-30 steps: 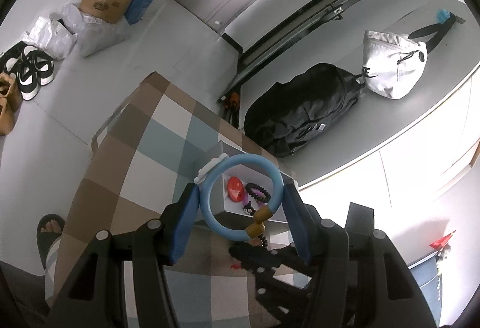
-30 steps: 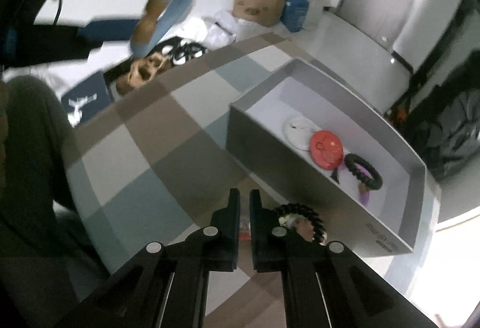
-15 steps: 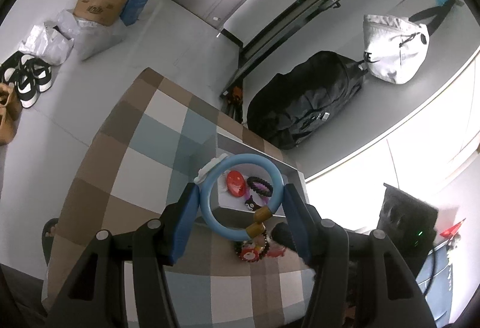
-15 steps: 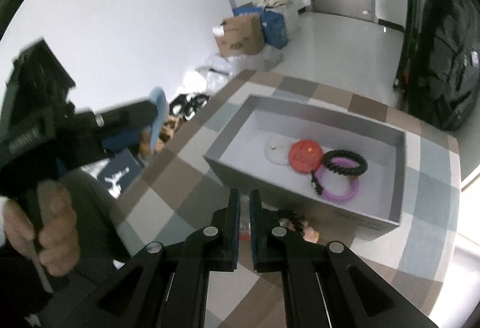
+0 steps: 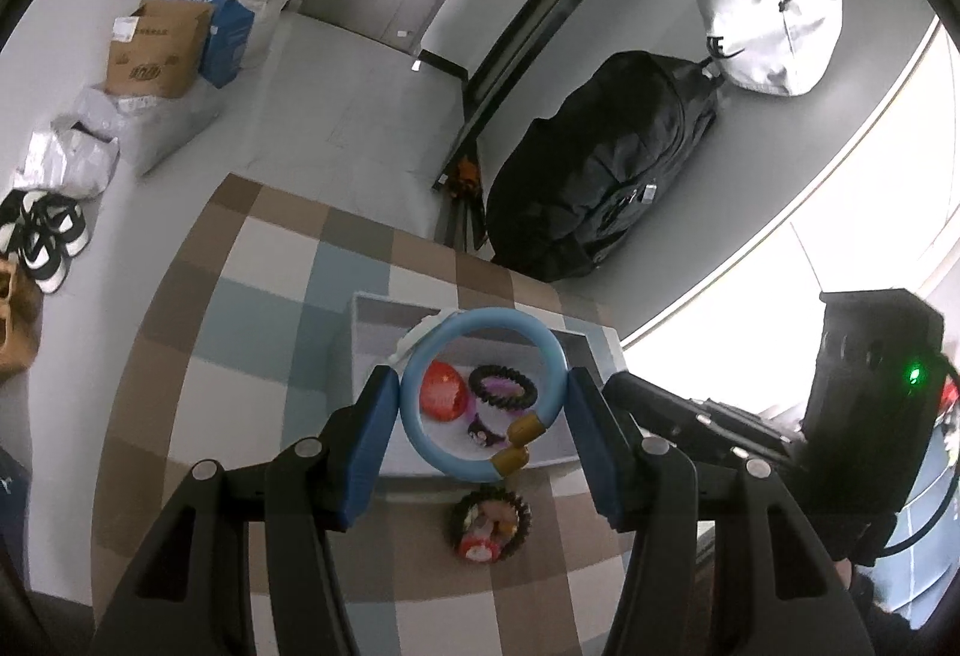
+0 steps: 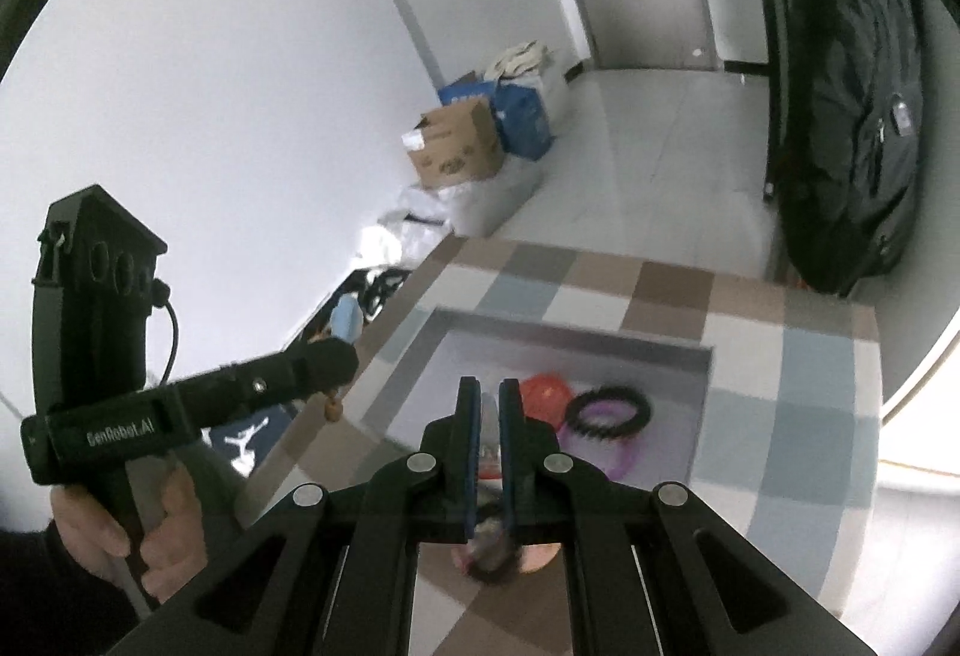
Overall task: Organize jewelry
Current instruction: 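Carry the blue ring and red item into the grey box and open both grippers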
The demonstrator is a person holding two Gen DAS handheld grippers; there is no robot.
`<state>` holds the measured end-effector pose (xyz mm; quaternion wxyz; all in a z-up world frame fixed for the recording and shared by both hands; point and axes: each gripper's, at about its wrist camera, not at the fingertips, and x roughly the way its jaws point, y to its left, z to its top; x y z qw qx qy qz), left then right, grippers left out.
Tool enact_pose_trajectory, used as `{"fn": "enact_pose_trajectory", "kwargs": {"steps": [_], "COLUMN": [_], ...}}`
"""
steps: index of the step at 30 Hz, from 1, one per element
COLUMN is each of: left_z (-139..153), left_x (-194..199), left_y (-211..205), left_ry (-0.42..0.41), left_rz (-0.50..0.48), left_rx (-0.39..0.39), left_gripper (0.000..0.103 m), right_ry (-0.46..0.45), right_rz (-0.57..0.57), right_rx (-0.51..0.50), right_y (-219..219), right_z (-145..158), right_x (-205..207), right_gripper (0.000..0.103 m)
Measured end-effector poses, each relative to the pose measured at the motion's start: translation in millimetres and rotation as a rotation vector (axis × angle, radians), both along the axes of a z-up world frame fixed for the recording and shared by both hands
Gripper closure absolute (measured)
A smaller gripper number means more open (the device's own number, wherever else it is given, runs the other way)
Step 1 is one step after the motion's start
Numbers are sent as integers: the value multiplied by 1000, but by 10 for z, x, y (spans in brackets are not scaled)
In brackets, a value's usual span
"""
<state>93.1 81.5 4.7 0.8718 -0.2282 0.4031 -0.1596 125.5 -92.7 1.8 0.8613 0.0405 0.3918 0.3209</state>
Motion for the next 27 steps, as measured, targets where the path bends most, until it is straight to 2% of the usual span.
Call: {"fn": "enact_pose_trajectory", "kwargs": {"steps": [13,22,27], "left_z": [-149,-339,-318], "left_x": [358,472,491], "left_y": [-265,-321,-357], "left_ry": [33,96,86], "left_rz": [-48,-61,-60], "left_rx": [104,122,150], "left_gripper": [51,51,51], "right_ry": [20,61,88], "right_rz": [-65,-69,-74], "right_rx": [74,114,101], "right_y": [-221,-290,-276], "right_z": [-108,-231,-320], "right_x": [403,540,595], "right_gripper": [98,98,98]}}
